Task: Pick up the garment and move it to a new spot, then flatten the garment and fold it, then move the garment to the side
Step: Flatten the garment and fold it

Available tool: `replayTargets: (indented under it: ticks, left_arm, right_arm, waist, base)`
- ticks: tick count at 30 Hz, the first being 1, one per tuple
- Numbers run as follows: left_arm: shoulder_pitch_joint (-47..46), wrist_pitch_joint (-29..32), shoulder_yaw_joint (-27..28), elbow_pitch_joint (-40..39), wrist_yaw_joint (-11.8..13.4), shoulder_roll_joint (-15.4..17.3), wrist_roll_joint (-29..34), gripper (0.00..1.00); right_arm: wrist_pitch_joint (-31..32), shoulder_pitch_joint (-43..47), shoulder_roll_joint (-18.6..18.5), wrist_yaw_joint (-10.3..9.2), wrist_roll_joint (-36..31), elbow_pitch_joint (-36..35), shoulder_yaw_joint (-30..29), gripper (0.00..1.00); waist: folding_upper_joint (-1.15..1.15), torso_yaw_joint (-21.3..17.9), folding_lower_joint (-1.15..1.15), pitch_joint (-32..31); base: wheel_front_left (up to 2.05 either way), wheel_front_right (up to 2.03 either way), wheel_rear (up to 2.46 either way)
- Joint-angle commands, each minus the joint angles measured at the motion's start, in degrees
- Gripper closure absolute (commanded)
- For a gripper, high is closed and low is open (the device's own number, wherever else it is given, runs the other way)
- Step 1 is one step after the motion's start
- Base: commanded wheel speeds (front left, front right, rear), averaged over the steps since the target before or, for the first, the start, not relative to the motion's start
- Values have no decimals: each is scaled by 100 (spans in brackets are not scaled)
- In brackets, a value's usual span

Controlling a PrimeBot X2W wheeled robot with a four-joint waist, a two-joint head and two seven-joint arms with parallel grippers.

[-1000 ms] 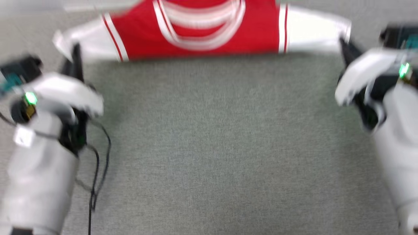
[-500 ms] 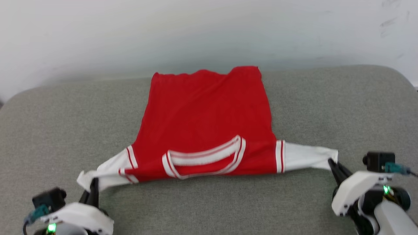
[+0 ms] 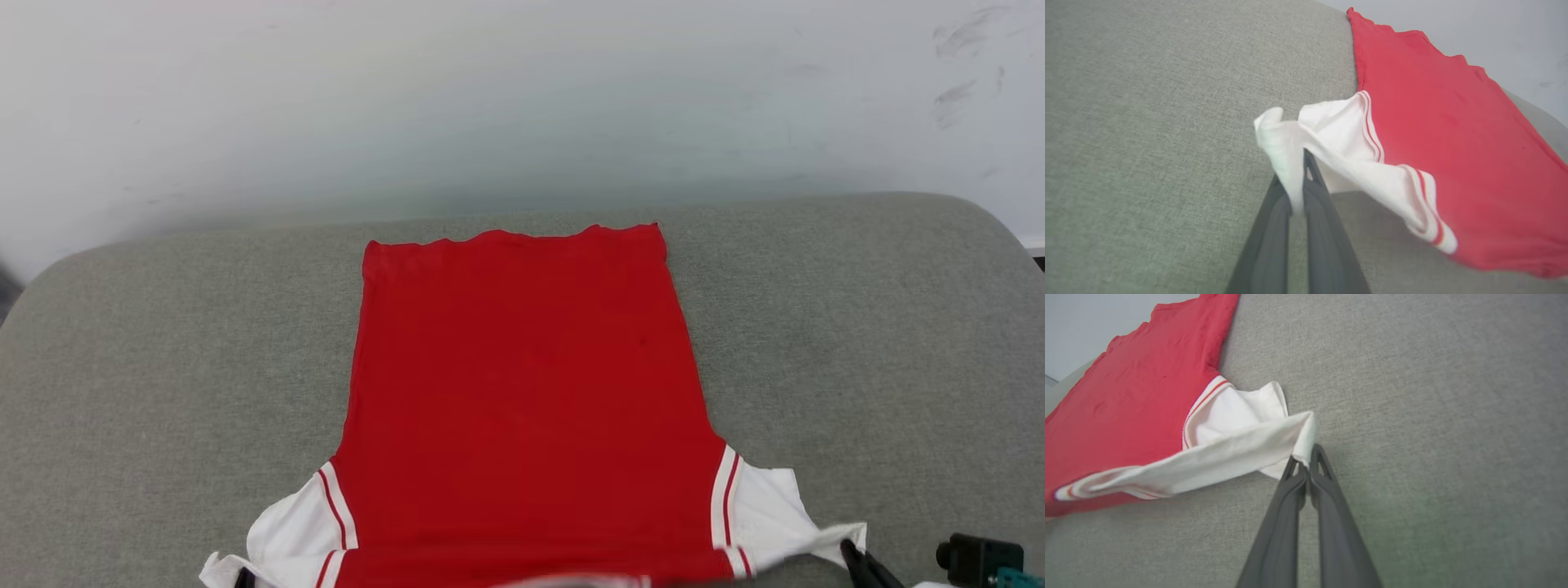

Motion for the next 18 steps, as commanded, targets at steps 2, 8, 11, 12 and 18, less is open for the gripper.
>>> replayTargets:
  ticks: [2,8,11,12,18]
  left_arm:
    - [110,-11,-6,-163,99,67,84,100]
    - [17,-9,-205,-537,188,82,344,100]
    - [-109,-21,-295,-679,224,38,462,100]
    - [-146,-28,-320,-723,231,30,497,100]
    - [-509,-58,-476,-956,201,-72,698,100]
  right_arm:
    - [81,205,85,-8,-129,-212,-150,100]
    - [139,242,298,-7,-291,-816,-223,0]
    - [91,-8,316,-5,-353,-1010,-295,0]
    - [91,-115,311,-6,-373,-1006,-344,0]
    - [103,-1381,82,-5,-391,-311,-637,0]
  waist:
    - [0,19,1,31]
    - [0,127,1,162]
    - [0,220,1,275]
    - [0,251,1,324]
    - [0,539,1,819]
  base:
    - [0,0,0]
    - [0,0,0]
    - [0,0,0]
    - [0,0,0]
    - [0,0,0]
